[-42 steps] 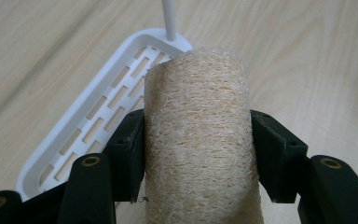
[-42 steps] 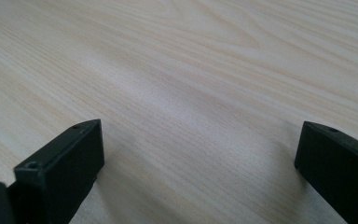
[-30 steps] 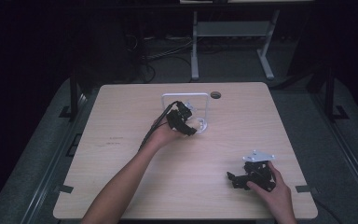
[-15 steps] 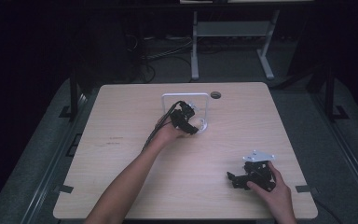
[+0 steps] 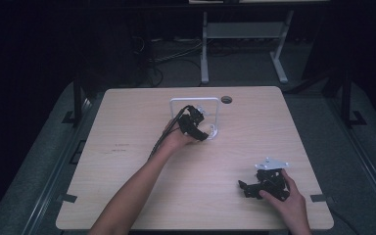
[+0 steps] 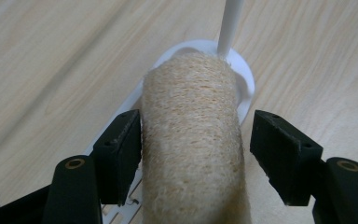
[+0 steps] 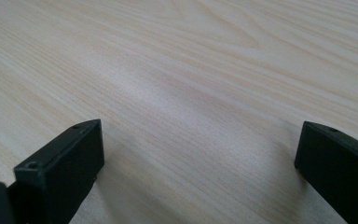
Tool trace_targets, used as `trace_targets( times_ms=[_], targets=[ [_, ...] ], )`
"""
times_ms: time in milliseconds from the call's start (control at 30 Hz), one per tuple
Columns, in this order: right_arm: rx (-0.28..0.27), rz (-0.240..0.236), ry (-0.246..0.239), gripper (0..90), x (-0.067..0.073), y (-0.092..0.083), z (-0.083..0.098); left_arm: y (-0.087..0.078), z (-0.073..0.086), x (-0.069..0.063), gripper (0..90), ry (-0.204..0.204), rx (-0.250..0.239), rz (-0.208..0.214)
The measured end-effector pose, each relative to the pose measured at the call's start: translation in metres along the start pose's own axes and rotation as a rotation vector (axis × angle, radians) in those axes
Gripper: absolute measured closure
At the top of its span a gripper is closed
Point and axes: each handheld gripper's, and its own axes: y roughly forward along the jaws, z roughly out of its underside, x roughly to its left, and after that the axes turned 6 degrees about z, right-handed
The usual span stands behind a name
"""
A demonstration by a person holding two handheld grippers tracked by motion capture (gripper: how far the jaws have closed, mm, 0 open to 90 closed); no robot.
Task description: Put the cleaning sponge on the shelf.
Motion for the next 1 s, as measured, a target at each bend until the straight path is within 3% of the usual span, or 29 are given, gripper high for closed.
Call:
trace_targets(
  times_ms=[167, 300, 333, 433, 500, 633, 733, 1000],
  targets=[
    [0.003, 0.001, 0.001, 0.9, 0.0, 0.0, 0.0, -0.014, 0.002, -0.006, 35.6, 0.005, -0.033, -0.003],
    [0.002, 0.0, 0.002, 1.0, 0.0, 0.0, 0.0, -0.028, 0.005, -0.01, 45.1, 0.025, -0.064, -0.007],
    [0.002, 0.0, 0.002, 1.0, 0.0, 0.0, 0.0, -0.031, 0.007, -0.011, 45.1, 0.023, -0.066, 0.001],
    [0.001, -0.001, 0.003, 0.9, 0.0, 0.0, 0.0, -0.042, 0.013, -0.013, 61.0, 0.011, -0.094, 0.043],
    [0.003, 0.002, 0.001, 0.9, 0.0, 0.0, 0.0, -0.045, 0.016, -0.015, 64.7, 0.007, -0.104, 0.065],
    [0.002, 0.001, 0.002, 0.9, 0.0, 0.0, 0.0, -0.047, 0.021, -0.018, 74.9, 0.004, -0.117, 0.096],
    [0.003, 0.002, 0.0, 0.9, 0.0, 0.0, 0.0, -0.046, 0.027, -0.022, 89.2, -0.001, -0.116, 0.129],
    [0.003, 0.002, 0.0, 0.9, 0.0, 0.0, 0.0, -0.029, 0.044, -0.029, 90.0, -0.005, -0.076, 0.163]
  ],
)
